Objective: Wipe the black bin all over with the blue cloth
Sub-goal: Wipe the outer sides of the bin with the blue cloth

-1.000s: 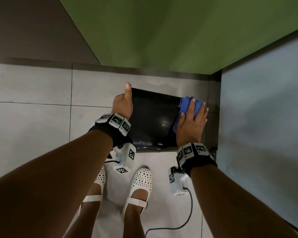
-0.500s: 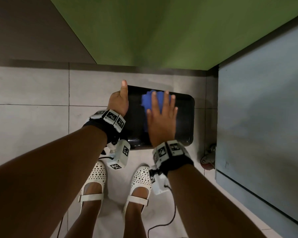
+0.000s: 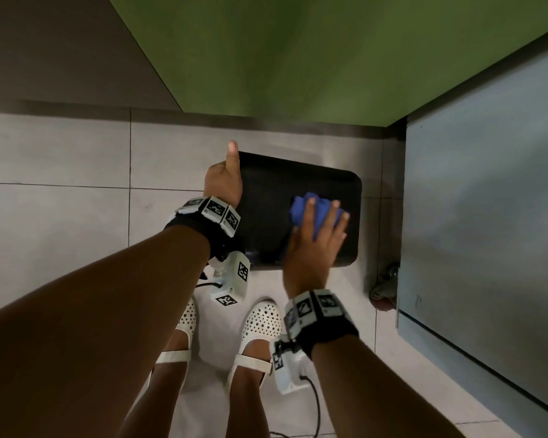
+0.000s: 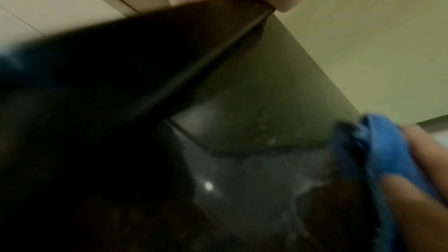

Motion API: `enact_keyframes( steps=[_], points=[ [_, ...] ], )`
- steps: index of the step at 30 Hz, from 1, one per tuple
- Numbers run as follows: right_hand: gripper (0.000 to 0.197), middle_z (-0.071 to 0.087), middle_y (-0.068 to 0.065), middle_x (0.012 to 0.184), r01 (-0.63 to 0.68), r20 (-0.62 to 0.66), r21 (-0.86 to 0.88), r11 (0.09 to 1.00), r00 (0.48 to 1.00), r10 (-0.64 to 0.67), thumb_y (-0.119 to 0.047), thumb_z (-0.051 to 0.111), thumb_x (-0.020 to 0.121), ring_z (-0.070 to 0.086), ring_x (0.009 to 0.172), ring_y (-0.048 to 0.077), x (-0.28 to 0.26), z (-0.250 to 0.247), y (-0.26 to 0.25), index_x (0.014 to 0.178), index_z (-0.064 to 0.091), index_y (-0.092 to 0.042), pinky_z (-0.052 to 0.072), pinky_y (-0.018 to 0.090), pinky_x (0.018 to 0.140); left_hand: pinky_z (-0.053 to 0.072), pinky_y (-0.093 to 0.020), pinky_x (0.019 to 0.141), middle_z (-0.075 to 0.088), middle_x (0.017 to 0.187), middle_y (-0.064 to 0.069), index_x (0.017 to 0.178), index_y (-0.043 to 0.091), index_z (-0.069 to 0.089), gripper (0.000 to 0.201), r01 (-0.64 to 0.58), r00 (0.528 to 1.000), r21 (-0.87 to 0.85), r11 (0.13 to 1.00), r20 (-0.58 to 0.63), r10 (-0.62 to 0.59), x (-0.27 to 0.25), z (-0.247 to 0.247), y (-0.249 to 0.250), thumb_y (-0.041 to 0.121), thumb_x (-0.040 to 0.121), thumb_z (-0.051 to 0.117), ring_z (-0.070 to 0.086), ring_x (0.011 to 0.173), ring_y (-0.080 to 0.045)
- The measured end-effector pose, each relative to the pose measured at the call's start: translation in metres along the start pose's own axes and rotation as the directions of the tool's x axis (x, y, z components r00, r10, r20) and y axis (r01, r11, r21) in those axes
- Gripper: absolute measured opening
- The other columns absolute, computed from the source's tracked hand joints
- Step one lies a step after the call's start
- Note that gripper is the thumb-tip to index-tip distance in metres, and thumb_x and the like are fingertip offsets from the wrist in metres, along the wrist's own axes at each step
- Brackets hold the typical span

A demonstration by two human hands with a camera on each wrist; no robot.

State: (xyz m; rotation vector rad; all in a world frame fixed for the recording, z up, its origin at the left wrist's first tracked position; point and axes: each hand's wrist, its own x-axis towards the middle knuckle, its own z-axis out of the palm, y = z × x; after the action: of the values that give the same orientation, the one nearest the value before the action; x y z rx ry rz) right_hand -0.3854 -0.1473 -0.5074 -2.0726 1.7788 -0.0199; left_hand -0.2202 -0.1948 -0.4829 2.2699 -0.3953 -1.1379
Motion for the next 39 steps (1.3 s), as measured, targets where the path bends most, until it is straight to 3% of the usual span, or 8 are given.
enact_keyframes(
  steps=[5,15,20,25,30,32,35,39],
  points=[
    [0.053,0.015,0.017,0.154,0.287,0.134,0.011,0.958,0.949,-0.286,-0.040,0.022,0.095,0.006,0.141,0.040,0.017,0.003,-0.050,0.145,0.015,-0.025,0.005,0.050,0.110,0.026,-0.022,0.062,0.044,0.057,-0.007,0.051,0.008,0.038,0.065,-0.005,1.000,0.035,0.999,0.007,0.004,0.001,-0.001,-0.001,0.047,0.099,0.021,0.045,0.074,-0.025],
    [0.049,0.010,0.012,0.155,0.014,0.055,0.009,1.000,0.998,-0.014,-0.032,0.031,0.099,0.003,0.143,0.036,0.079,-0.019,-0.021,0.146,0.019,-0.027,0.010,0.051,0.117,0.028,-0.027,0.050,0.034,0.052,-0.005,0.049,0.010,0.029,0.063,-0.022,1.000,-0.048,0.999,0.004,0.022,0.006,0.001,-0.001,0.049,0.098,0.024,0.034,0.050,-0.016],
    [0.058,0.021,0.020,0.152,0.266,0.054,0.009,0.964,0.962,-0.266,-0.045,0.043,0.093,0.012,0.140,0.041,0.022,-0.002,-0.040,0.144,0.026,-0.023,0.014,0.050,0.113,0.026,-0.022,0.063,0.044,0.057,-0.008,0.051,0.009,0.037,0.064,-0.013,1.000,-0.017,1.000,0.025,0.014,0.015,0.004,0.011,0.048,0.099,0.023,0.044,0.073,-0.024],
    [0.056,0.041,0.023,0.139,0.378,0.043,-0.100,0.920,0.926,-0.376,-0.047,0.042,0.090,0.034,0.131,0.042,0.031,-0.001,-0.038,0.139,0.033,-0.021,0.033,0.050,0.105,0.027,-0.021,0.062,0.044,0.058,-0.008,0.050,0.010,0.037,0.064,-0.028,0.999,-0.036,0.999,0.029,0.029,0.017,0.007,0.011,0.048,0.099,0.023,0.043,0.066,-0.026],
    [0.061,0.012,0.019,0.154,0.258,0.090,-0.018,0.966,0.962,-0.256,-0.050,0.038,0.093,0.003,0.143,0.036,0.080,-0.015,-0.040,0.145,0.024,-0.022,0.005,0.046,0.115,0.027,-0.021,0.058,0.050,0.065,-0.014,0.048,0.010,0.036,0.064,-0.048,0.999,-0.085,0.995,-0.006,0.047,0.016,0.013,0.014,0.046,0.100,0.025,0.045,0.071,-0.025],
    [0.057,0.018,0.018,0.153,0.219,0.036,0.068,0.973,0.974,-0.221,-0.049,0.045,0.091,0.007,0.143,0.036,0.094,-0.016,-0.046,0.140,0.038,-0.020,0.009,0.046,0.116,0.030,-0.025,0.065,0.052,0.073,-0.016,0.048,0.011,0.037,0.063,-0.046,0.999,-0.093,0.995,0.006,0.047,0.018,0.014,0.014,0.046,0.100,0.025,0.046,0.072,-0.024],
    [0.047,0.035,0.018,0.146,0.233,-0.052,0.159,0.959,0.972,-0.227,-0.040,0.053,0.090,0.021,0.139,0.037,0.093,-0.012,-0.049,0.129,0.052,-0.014,0.018,0.046,0.114,0.029,-0.023,0.062,0.049,0.060,-0.010,0.048,0.011,0.038,0.063,-0.037,0.999,-0.082,0.996,0.010,0.038,0.020,0.015,0.014,0.047,0.099,0.025,0.046,0.071,-0.025],
    [0.036,0.045,0.021,0.137,0.392,-0.052,0.122,0.912,0.920,-0.388,-0.026,0.044,0.092,0.032,0.133,0.041,0.060,-0.005,-0.038,0.121,0.055,-0.008,0.031,0.049,0.110,0.029,-0.024,0.062,0.041,0.052,-0.004,0.047,0.011,0.035,0.064,-0.043,0.999,-0.055,0.998,0.007,0.043,0.018,0.014,0.013,0.047,0.099,0.024,0.042,0.060,-0.025]
  ],
)
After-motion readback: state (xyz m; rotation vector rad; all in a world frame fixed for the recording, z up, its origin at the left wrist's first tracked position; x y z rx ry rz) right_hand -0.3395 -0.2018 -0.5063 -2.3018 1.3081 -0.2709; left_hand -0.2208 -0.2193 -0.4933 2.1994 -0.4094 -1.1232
